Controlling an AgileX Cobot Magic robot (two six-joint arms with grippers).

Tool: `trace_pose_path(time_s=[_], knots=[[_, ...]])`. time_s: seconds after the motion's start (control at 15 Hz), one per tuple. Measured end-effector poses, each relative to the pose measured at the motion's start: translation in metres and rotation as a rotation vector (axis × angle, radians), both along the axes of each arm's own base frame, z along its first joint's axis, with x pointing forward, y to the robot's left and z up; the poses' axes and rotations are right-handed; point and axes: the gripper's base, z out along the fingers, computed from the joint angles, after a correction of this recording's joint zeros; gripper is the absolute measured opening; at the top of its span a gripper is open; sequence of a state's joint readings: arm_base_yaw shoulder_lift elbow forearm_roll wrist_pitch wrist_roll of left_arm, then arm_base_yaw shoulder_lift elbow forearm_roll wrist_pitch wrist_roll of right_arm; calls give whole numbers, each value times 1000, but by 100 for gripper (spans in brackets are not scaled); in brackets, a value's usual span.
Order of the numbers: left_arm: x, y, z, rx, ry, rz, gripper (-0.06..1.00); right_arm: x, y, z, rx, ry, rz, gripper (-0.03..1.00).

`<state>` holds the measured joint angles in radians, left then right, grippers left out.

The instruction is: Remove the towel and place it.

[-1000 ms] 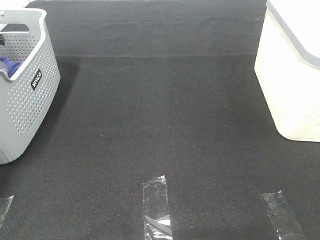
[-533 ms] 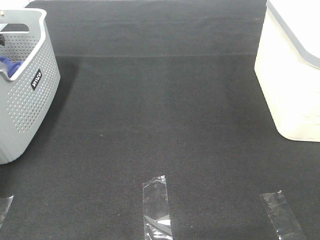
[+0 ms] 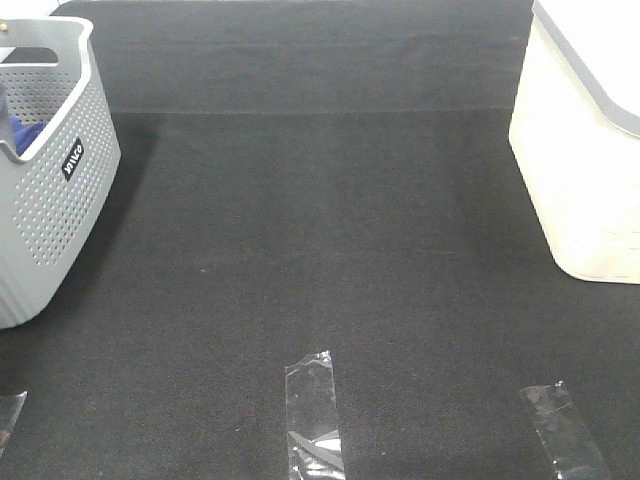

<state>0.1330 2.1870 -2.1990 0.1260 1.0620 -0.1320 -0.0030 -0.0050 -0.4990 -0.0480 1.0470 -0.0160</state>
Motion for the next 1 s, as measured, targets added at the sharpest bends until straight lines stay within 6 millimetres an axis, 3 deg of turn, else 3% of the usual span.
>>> trace_pose_path(time_s=[0.33,0.6,0.8,1.0], knots=[[-31,-30,79,-35,-185,-114,0,0,0,0,0,0,0,57],[-67,-79,143,-58,-370,-287,0,0,0,0,0,0,0,57],[-85,-119,164,-57,-427,-403,0,0,0,0,0,0,0,57],[-96,-173,173,-69,-485,-579,0,0,0,0,0,0,0,57]])
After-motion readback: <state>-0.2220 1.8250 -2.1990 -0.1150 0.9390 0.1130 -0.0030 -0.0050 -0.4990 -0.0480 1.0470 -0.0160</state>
